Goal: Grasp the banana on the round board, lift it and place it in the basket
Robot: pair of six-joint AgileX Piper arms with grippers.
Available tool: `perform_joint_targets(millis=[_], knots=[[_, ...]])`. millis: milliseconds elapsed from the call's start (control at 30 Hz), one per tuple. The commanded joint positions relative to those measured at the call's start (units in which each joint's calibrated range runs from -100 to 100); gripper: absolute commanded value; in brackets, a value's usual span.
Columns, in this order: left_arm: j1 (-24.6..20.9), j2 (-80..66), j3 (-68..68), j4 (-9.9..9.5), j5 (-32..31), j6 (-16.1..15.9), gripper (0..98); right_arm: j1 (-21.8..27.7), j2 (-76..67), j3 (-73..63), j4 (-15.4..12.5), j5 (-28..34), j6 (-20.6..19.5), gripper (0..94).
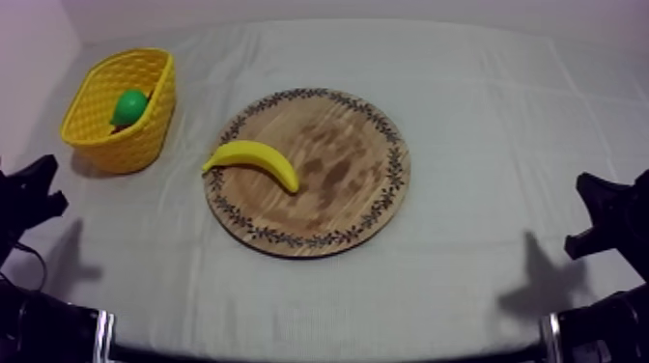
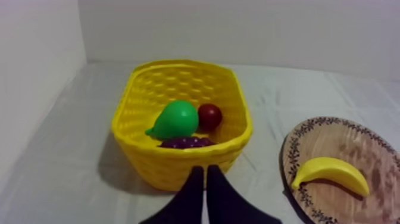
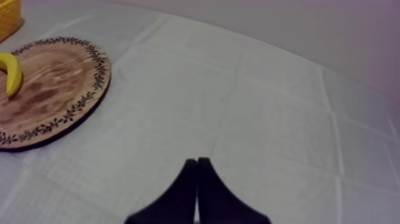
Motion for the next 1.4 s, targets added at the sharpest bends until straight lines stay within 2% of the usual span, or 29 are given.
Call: perform_joint_targets(millis=[0, 167, 500, 800, 1133, 1367], knots=[[0.1, 3.2, -3.5, -0.03, -0.1, 0.2, 0.0, 0.0, 0.0, 0.0, 0.0, 0.1, 0.0, 0.3], [0.5, 10.6, -13.0, -0.19, 2.1, 1.0, 0.0, 0.0, 0.0, 0.0, 0.0, 0.1, 0.0, 0.3], [2.3, 28.6, -38.7, -0.6, 15.6, 1.9, 0.0, 0.0, 0.0, 0.0, 0.0, 0.1, 0.0, 0.3], [3.2, 41.7, -58.5, -0.95, 20.2, 1.7, 0.0, 0.0, 0.0, 0.0, 0.0, 0.1, 0.0, 0.3], [5.7, 54.5, -79.0, 0.1, 28.1, -0.1, 0.0, 0.0, 0.0, 0.0, 0.0, 0.1, 0.0, 0.3], [9.5, 60.1, -86.8, 0.35, 33.2, -3.0, 0.0, 0.0, 0.0, 0.0, 0.0, 0.1, 0.0, 0.3]])
